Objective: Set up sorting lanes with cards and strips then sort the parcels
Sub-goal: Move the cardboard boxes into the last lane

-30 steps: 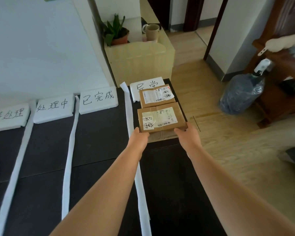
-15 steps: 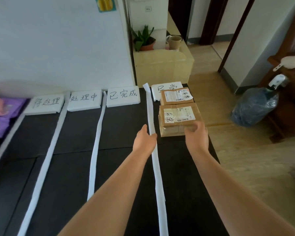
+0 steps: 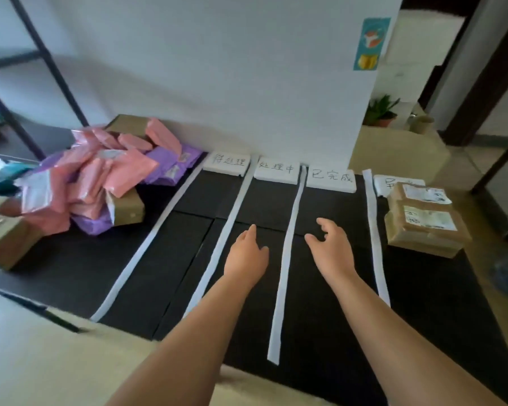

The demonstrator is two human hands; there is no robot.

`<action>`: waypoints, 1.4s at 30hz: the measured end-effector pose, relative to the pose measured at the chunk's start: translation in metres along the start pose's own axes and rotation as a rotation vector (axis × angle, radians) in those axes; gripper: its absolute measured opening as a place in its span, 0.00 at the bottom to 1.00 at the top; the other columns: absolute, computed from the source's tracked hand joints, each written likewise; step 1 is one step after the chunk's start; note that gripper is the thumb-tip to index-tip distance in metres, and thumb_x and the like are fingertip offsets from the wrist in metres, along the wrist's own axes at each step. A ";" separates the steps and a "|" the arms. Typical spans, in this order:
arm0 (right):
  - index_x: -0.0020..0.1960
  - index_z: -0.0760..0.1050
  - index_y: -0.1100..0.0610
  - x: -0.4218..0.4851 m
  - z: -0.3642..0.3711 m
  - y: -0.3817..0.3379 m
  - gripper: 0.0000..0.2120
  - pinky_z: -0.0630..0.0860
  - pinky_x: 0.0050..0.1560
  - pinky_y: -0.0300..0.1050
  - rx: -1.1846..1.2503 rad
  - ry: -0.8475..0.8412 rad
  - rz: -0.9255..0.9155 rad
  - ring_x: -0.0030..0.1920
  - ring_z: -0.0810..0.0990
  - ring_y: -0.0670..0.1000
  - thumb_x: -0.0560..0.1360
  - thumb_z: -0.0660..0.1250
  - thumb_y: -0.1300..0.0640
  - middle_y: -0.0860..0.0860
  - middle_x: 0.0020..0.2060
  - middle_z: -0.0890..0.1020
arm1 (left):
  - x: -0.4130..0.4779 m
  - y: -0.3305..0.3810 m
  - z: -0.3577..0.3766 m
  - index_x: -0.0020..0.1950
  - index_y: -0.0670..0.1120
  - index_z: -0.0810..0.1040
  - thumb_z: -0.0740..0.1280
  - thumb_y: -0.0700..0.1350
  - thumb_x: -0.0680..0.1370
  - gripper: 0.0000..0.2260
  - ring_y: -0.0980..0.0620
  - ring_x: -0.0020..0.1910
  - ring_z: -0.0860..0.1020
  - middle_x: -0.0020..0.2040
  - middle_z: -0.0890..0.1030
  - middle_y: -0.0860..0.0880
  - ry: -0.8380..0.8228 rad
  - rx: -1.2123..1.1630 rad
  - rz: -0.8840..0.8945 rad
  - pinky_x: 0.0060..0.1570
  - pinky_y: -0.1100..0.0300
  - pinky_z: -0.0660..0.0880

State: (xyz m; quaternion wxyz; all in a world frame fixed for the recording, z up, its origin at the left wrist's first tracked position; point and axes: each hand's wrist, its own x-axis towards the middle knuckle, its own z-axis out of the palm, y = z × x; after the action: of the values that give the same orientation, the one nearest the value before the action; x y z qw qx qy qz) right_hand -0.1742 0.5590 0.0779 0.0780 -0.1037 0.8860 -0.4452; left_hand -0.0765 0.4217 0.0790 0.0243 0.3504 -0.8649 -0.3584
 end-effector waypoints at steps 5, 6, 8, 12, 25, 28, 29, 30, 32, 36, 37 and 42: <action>0.74 0.68 0.49 -0.074 0.086 -0.068 0.23 0.68 0.40 0.32 0.042 -0.132 -0.129 0.52 0.77 0.44 0.80 0.67 0.54 0.49 0.71 0.71 | -0.044 -0.103 -0.091 0.81 0.50 0.55 0.61 0.48 0.82 0.28 0.47 0.72 0.69 0.78 0.62 0.49 0.107 -0.043 -0.095 0.65 0.54 0.70; 0.74 0.68 0.50 -0.088 0.101 -0.080 0.23 0.69 0.44 0.32 0.050 -0.162 -0.151 0.55 0.76 0.45 0.80 0.67 0.55 0.50 0.71 0.71 | -0.054 -0.122 -0.107 0.81 0.50 0.56 0.61 0.47 0.82 0.27 0.48 0.72 0.69 0.78 0.63 0.49 0.139 -0.055 -0.110 0.65 0.54 0.69; 0.73 0.68 0.50 -0.115 0.131 -0.103 0.23 0.69 0.53 0.38 0.067 -0.219 -0.187 0.64 0.74 0.49 0.80 0.67 0.55 0.51 0.71 0.71 | -0.070 -0.156 -0.134 0.80 0.51 0.59 0.61 0.47 0.82 0.26 0.48 0.71 0.70 0.77 0.66 0.50 0.211 -0.080 -0.132 0.65 0.55 0.69; 0.73 0.69 0.51 -0.155 0.185 -0.145 0.22 0.69 0.53 0.40 0.067 -0.310 -0.242 0.60 0.74 0.46 0.80 0.66 0.55 0.50 0.69 0.72 | -0.092 -0.213 -0.179 0.78 0.52 0.64 0.62 0.45 0.82 0.24 0.49 0.69 0.71 0.75 0.68 0.51 0.330 -0.138 -0.196 0.65 0.55 0.68; 0.72 0.70 0.52 -0.164 0.363 -0.240 0.21 0.72 0.60 0.45 0.069 -0.545 -0.336 0.65 0.73 0.50 0.80 0.67 0.54 0.51 0.68 0.73 | -0.055 -0.348 -0.278 0.77 0.52 0.64 0.62 0.45 0.82 0.23 0.51 0.66 0.73 0.74 0.69 0.50 0.499 -0.185 -0.398 0.58 0.60 0.70; 0.72 0.70 0.52 -0.145 0.408 -0.258 0.21 0.72 0.61 0.47 0.075 -0.581 -0.304 0.66 0.73 0.51 0.80 0.67 0.55 0.51 0.68 0.73 | -0.019 -0.371 -0.305 0.77 0.53 0.64 0.62 0.45 0.82 0.23 0.53 0.62 0.74 0.74 0.68 0.50 0.495 -0.165 -0.428 0.54 0.61 0.72; 0.72 0.70 0.52 -0.138 0.420 -0.265 0.21 0.71 0.60 0.47 0.076 -0.588 -0.282 0.65 0.74 0.51 0.80 0.66 0.55 0.51 0.68 0.73 | -0.008 -0.377 -0.314 0.77 0.53 0.64 0.62 0.45 0.82 0.23 0.55 0.59 0.75 0.74 0.68 0.50 0.485 -0.154 -0.436 0.52 0.62 0.72; 0.72 0.71 0.52 -0.131 0.432 -0.271 0.21 0.71 0.60 0.46 0.078 -0.595 -0.263 0.65 0.74 0.50 0.80 0.67 0.55 0.51 0.68 0.73 | 0.003 -0.383 -0.322 0.78 0.53 0.64 0.62 0.45 0.82 0.23 0.56 0.56 0.74 0.74 0.68 0.50 0.471 -0.147 -0.443 0.51 0.62 0.72; 0.71 0.71 0.53 -0.117 0.453 -0.284 0.20 0.71 0.58 0.44 0.082 -0.618 -0.259 0.64 0.74 0.50 0.80 0.67 0.55 0.52 0.67 0.74 | 0.025 -0.395 -0.338 0.78 0.53 0.64 0.63 0.45 0.82 0.24 0.54 0.58 0.76 0.74 0.68 0.50 0.451 -0.148 -0.447 0.54 0.60 0.75; 0.70 0.72 0.55 -0.085 0.489 -0.314 0.20 0.74 0.59 0.48 0.070 -0.635 -0.282 0.62 0.76 0.51 0.79 0.66 0.56 0.53 0.64 0.76 | 0.068 -0.420 -0.362 0.77 0.53 0.64 0.63 0.46 0.81 0.24 0.51 0.65 0.74 0.74 0.70 0.50 0.474 -0.137 -0.456 0.55 0.61 0.73; 0.70 0.72 0.55 -0.080 0.496 -0.319 0.19 0.75 0.59 0.49 0.071 -0.632 -0.278 0.61 0.76 0.51 0.79 0.66 0.56 0.52 0.63 0.77 | 0.077 -0.425 -0.366 0.77 0.54 0.64 0.63 0.46 0.81 0.24 0.52 0.63 0.76 0.74 0.70 0.50 0.473 -0.148 -0.466 0.50 0.63 0.72; 0.68 0.73 0.54 -0.057 0.529 -0.343 0.18 0.73 0.53 0.44 0.076 -0.622 -0.270 0.58 0.76 0.49 0.79 0.66 0.57 0.51 0.60 0.77 | 0.119 -0.445 -0.391 0.74 0.53 0.70 0.63 0.42 0.80 0.22 0.52 0.54 0.79 0.67 0.77 0.48 0.472 -0.237 -0.443 0.54 0.53 0.79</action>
State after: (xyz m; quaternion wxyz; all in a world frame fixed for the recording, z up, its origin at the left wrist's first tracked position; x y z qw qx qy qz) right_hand 0.0420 -0.0346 0.0436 0.2885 -0.3479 0.7807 -0.4315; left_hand 0.2104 -0.1098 0.0604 0.1859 0.5978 -0.6908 -0.3618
